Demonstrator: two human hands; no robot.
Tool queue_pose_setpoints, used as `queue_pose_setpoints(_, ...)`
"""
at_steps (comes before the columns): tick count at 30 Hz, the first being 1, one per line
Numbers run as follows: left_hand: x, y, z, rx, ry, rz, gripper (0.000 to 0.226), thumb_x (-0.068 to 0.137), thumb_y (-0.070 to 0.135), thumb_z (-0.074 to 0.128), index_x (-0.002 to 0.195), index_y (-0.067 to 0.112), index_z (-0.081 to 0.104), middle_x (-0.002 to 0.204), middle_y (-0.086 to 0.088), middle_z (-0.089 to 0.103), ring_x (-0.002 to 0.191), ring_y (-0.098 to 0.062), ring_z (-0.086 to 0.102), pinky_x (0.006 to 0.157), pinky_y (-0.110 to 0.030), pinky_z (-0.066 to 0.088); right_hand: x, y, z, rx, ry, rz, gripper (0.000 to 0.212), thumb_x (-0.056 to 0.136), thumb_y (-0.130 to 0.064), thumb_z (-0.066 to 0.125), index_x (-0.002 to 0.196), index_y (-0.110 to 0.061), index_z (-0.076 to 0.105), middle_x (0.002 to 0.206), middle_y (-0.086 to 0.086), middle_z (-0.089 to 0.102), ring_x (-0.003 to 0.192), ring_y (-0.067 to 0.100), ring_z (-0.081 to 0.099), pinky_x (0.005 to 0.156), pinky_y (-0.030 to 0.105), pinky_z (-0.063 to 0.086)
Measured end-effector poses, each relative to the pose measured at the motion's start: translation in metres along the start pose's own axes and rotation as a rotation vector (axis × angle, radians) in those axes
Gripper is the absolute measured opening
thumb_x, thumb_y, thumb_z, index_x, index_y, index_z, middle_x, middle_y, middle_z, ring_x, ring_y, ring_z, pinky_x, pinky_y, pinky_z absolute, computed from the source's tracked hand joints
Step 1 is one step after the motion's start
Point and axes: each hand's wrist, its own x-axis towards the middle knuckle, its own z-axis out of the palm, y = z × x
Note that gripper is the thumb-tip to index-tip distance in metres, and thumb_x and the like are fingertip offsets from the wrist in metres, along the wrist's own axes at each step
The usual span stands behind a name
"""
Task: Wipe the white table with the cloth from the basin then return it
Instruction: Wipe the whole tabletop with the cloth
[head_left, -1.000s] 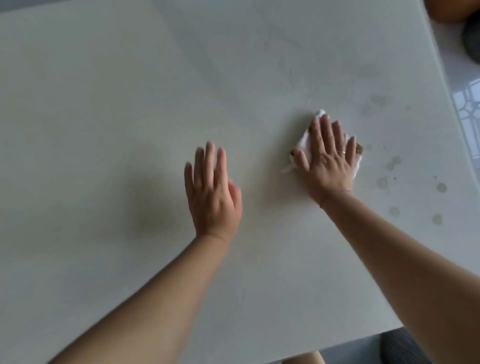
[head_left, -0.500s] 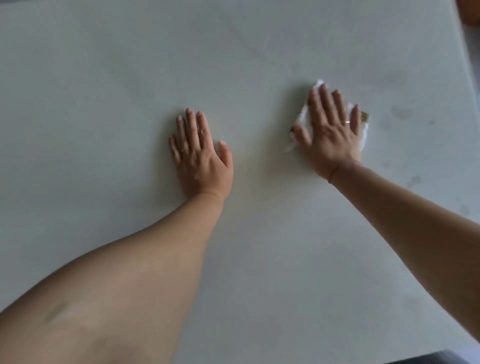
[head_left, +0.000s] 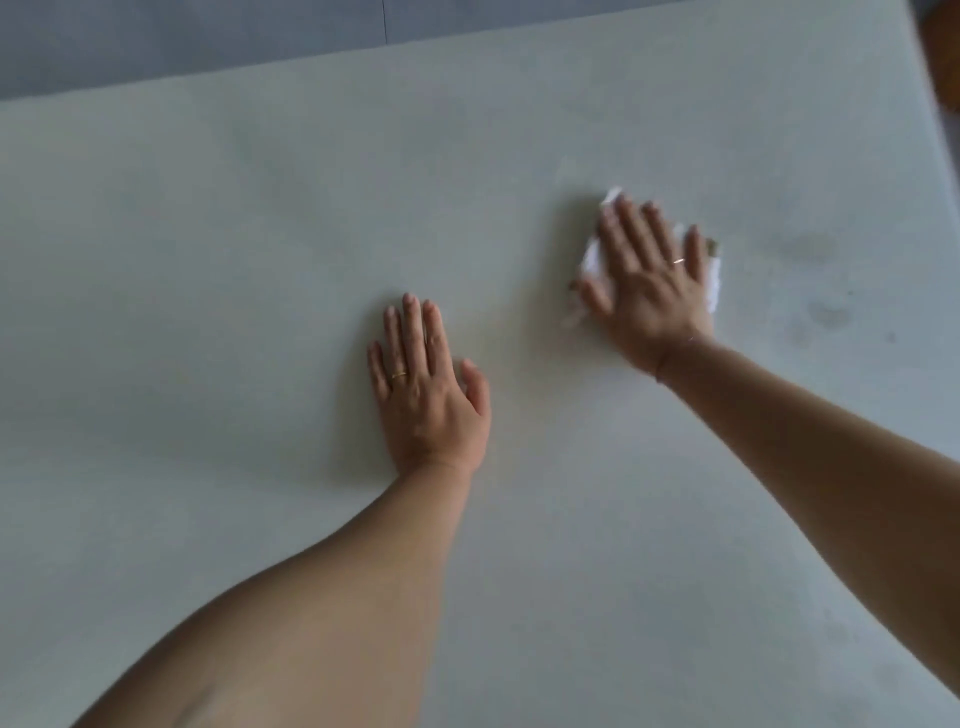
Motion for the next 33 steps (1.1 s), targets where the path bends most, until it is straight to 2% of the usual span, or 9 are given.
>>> queue_pose_setpoints(3,0.0,0.001,0.0,0.005,-0.016,-0.007,0.064,0.086,0.029,0.033,0.146,0.007,0.031,0.156,-0.009,0.025,0.145,-0.028,0.021,0.116,-0.047,0.017,0.027,-0.004,-0.001,0.082,0.036,0.439,0.068,0.093,-0.055,0.024,0.151,-0.026,0.005,0.16,-0.007,-0.002,0.147,0.018,-0.004,0.116,0.051,-0.007)
queue_pose_setpoints(5,0.001,0.001,-0.001,0.016,-0.035,-0.009,0.065,0.086,0.029,0.033,0.147,0.006,0.03,0.156,-0.01,0.024,0.144,-0.028,0.021,0.116,-0.048,0.019,0.031,-0.041,0.001,0.149,0.07,0.531,0.067,0.094,-0.052,0.026,0.151,-0.024,0.006,0.16,-0.005,-0.001,0.147,0.022,-0.003,0.115,0.054,-0.006)
queue_pose_setpoints(9,0.001,0.002,-0.004,0.032,-0.044,-0.005,0.065,0.086,0.031,0.032,0.145,0.004,0.032,0.155,-0.012,0.026,0.144,-0.029,0.023,0.116,-0.049,0.02,0.007,-0.104,0.012,0.096,0.012,-0.006,0.067,0.094,-0.053,0.025,0.151,-0.023,0.007,0.16,-0.005,0.001,0.147,0.022,-0.002,0.114,0.049,-0.009)
queue_pose_setpoints(13,0.0,0.0,-0.003,0.026,-0.027,0.004,0.065,0.085,0.029,0.036,0.145,0.005,0.034,0.155,-0.011,0.027,0.143,-0.03,0.024,0.116,-0.049,0.02,0.036,-0.053,0.003,-0.029,0.006,-0.32,0.07,0.091,-0.059,0.027,0.151,-0.024,0.015,0.159,-0.005,0.012,0.147,0.02,0.01,0.116,0.048,0.002)
queue_pose_setpoints(17,0.001,0.0,-0.001,0.028,-0.011,0.007,0.064,0.085,0.028,0.036,0.144,0.005,0.036,0.154,-0.012,0.029,0.143,-0.03,0.025,0.115,-0.049,0.021,0.088,-0.006,-0.006,0.046,0.035,0.135,0.069,0.092,-0.056,0.027,0.151,-0.026,0.007,0.16,-0.006,0.002,0.147,0.018,0.001,0.116,0.049,-0.002)
queue_pose_setpoints(20,0.002,0.0,0.0,0.022,-0.006,0.004,0.064,0.084,0.027,0.037,0.144,0.004,0.036,0.153,-0.013,0.03,0.142,-0.03,0.026,0.115,-0.049,0.021,0.104,-0.044,-0.004,0.141,0.061,0.463,0.068,0.093,-0.054,0.023,0.152,-0.025,0.004,0.16,-0.005,-0.003,0.147,0.022,-0.006,0.115,0.053,-0.007)
queue_pose_setpoints(24,0.002,0.001,-0.001,0.017,0.005,0.004,0.064,0.083,0.025,0.038,0.143,0.003,0.037,0.152,-0.013,0.032,0.141,-0.031,0.028,0.115,-0.048,0.02,0.086,-0.106,0.003,0.115,0.01,0.034,0.068,0.093,-0.053,0.026,0.151,-0.024,0.006,0.16,-0.005,-0.001,0.147,0.023,-0.004,0.113,0.05,-0.011)
queue_pose_setpoints(28,0.003,0.0,-0.001,0.012,-0.007,0.01,0.065,0.083,0.026,0.039,0.144,0.004,0.036,0.153,-0.013,0.031,0.142,-0.031,0.027,0.115,-0.049,0.019,0.106,-0.064,-0.008,-0.017,-0.021,-0.344,0.07,0.092,-0.058,0.028,0.151,-0.025,0.01,0.16,-0.006,0.007,0.147,0.02,0.004,0.116,0.046,-0.002)
queue_pose_setpoints(33,0.004,0.0,-0.002,0.009,-0.021,0.015,0.066,0.082,0.025,0.039,0.144,0.003,0.035,0.153,-0.014,0.029,0.142,-0.031,0.024,0.115,-0.049,0.018,0.167,-0.022,-0.017,0.078,0.033,0.276,0.07,0.091,-0.055,0.022,0.151,-0.027,0.003,0.16,-0.006,-0.002,0.147,0.02,-0.004,0.117,0.049,-0.006)
